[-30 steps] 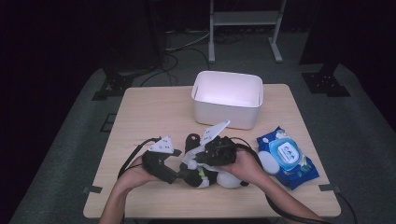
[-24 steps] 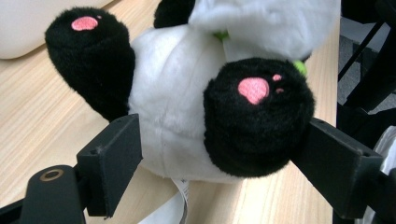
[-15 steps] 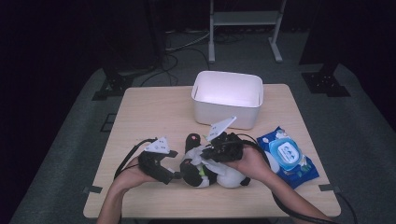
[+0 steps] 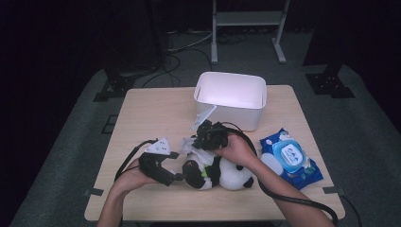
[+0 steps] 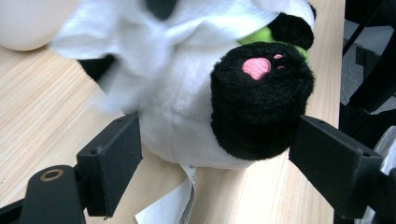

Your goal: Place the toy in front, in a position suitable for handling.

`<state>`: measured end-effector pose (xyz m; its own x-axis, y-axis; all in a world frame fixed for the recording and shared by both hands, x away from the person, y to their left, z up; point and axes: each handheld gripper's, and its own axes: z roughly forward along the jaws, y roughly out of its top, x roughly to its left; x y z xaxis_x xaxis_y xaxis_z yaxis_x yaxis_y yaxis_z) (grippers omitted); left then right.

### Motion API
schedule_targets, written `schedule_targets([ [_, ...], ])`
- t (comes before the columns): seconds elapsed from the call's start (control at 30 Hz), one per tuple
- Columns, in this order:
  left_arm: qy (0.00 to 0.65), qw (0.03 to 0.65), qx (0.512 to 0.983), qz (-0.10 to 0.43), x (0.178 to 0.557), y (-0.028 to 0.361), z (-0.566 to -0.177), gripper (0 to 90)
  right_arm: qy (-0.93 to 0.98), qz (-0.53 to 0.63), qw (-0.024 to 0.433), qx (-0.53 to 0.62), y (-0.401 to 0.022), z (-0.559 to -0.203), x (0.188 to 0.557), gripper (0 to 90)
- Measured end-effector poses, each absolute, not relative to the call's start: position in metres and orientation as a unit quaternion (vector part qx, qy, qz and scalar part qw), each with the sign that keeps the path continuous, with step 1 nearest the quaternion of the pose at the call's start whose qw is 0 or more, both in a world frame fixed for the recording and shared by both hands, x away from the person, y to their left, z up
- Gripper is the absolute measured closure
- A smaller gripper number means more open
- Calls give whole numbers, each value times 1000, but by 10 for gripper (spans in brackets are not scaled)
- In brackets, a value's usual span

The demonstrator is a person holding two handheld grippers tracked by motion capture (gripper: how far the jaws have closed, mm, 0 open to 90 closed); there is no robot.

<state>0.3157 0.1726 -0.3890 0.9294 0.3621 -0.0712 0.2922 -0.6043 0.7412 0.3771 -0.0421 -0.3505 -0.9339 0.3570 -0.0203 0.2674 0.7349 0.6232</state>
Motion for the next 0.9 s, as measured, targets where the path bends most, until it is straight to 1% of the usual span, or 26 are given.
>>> schedule_targets([
  [0.07,181,407,894,44,315,173,-388,160,929,320,72,171,-41,-353,383,834],
  [0.17,183,411,892,48,315,175,-385,160,932,313,61,170,-40,-359,383,834],
  [0.43,177,426,885,59,311,179,-375,160,933,324,31,152,-44,-364,362,833],
  [0.63,171,434,883,48,308,173,-374,160,934,327,25,139,-47,-361,345,831],
  [0.8,160,420,893,37,308,163,-381,160,931,335,20,141,-50,-363,342,831],
  [0.9,164,421,891,31,309,161,-383,160,932,335,22,138,-50,-362,342,832],
])
